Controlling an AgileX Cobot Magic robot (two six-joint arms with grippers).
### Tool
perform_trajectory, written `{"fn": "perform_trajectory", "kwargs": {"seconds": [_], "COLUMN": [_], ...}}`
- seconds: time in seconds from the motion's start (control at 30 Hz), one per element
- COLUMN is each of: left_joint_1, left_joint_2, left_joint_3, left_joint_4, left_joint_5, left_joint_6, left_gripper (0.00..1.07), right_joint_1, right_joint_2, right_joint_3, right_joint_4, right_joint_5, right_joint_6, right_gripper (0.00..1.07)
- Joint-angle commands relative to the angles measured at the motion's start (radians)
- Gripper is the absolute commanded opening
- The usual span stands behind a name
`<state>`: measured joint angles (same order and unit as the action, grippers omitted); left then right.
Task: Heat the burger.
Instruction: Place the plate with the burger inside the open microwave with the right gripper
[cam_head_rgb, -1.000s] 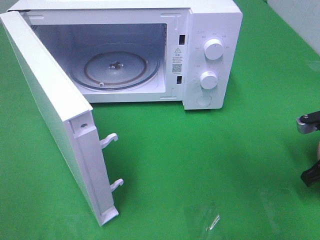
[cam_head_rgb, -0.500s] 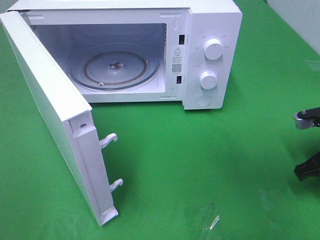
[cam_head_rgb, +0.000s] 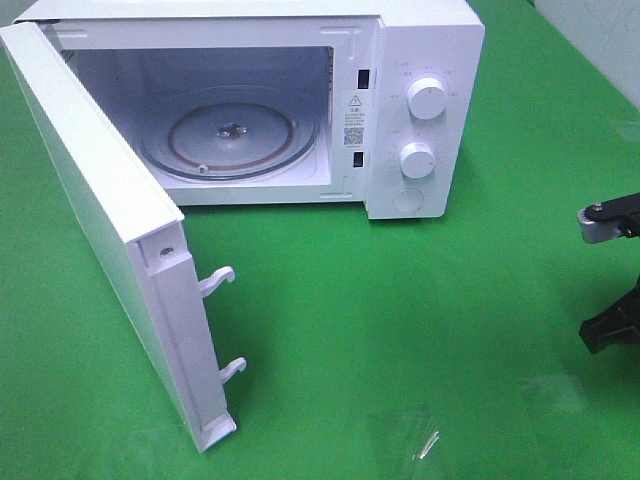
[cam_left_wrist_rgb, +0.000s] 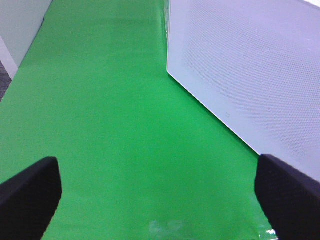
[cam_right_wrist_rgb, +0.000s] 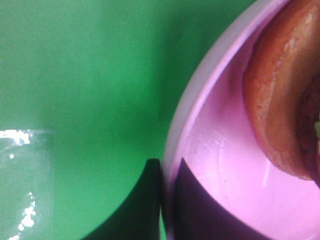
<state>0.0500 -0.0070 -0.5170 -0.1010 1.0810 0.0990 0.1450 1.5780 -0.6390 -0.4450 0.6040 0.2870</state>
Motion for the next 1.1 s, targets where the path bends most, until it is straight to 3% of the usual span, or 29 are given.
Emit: {"fn": "perform_trajectory", "kwargs": {"seconds": [0.03,0.2,1.1], "left_joint_1": [-0.007,-0.007,-0.007], "left_joint_2": [-0.014,-0.014,-0.014], "left_joint_3": [-0.001,-0.001,-0.001], "left_joint_4": [-0.004,-0.004,-0.004], "left_joint_5": [-0.013,-0.013,-0.013], "left_joint_6": [0.002,0.002,0.002], "left_gripper": [1.0,1.0,1.0], "right_joint_1": [0.032,0.055,0.369], "right_joint_2": [-0.044,-0.061,-0.223], "right_joint_3": [0.002,0.002,0.006], "right_joint_4": [-0.084,-0.114,-0.121], "right_joint_5": [0.04,0.069,0.262], "right_joint_6": [0.07,0.1,0.125], "right_gripper": [0.0,0.0,0.0]}}
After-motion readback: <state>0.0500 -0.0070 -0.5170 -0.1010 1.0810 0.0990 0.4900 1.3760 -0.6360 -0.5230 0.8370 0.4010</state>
